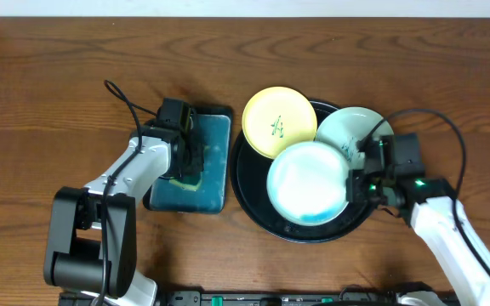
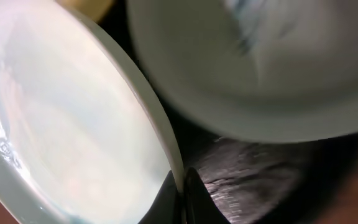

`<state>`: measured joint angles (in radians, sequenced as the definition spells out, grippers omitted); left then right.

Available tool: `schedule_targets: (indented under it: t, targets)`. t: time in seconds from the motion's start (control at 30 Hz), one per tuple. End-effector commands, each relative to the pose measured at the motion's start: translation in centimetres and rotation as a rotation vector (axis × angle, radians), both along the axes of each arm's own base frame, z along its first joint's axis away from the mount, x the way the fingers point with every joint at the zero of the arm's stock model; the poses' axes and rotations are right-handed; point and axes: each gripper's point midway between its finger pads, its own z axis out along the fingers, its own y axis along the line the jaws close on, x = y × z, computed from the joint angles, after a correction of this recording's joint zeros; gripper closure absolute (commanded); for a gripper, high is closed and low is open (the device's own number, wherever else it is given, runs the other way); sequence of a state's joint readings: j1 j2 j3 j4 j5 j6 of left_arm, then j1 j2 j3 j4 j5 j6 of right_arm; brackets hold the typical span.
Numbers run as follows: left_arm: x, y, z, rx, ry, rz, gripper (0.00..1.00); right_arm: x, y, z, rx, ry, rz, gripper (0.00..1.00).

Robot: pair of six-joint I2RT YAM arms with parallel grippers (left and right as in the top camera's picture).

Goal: Clean dirty plates on tray and stack at the side
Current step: 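Lift the cleaned pale green plate off the tray with the right gripper, move it right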

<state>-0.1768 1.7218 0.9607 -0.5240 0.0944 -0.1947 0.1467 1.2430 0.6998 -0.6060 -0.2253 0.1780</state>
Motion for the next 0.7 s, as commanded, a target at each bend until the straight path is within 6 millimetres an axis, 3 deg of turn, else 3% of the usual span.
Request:
schedule_targets:
  t: [0.0, 0.17, 0.47, 0.67]
  targets:
    - [-1.3, 0.3, -1.8, 0.013, 0.071, 0.007, 0.92, 1.6, -2.9, 2.5, -0.159, -0.126, -0.075, 0.99]
    - [-1.3, 0.3, -1.8, 0.013, 0.071, 0.007, 0.92, 1.7, -3.4, 4.3, -0.206, -0.204, -0.089, 0.99]
    - [-1.3, 0.3, -1.8, 0.013, 0.071, 0.007, 0.92, 1.1, -3.7, 4.4, -0.358, -0.22, -0.082, 0.99]
    - [-1.3, 0.3, -1.8, 0.013, 0.071, 0.007, 0.92, 1.8, -3.6, 6.1, -0.444, -0.285, -0.085, 0.99]
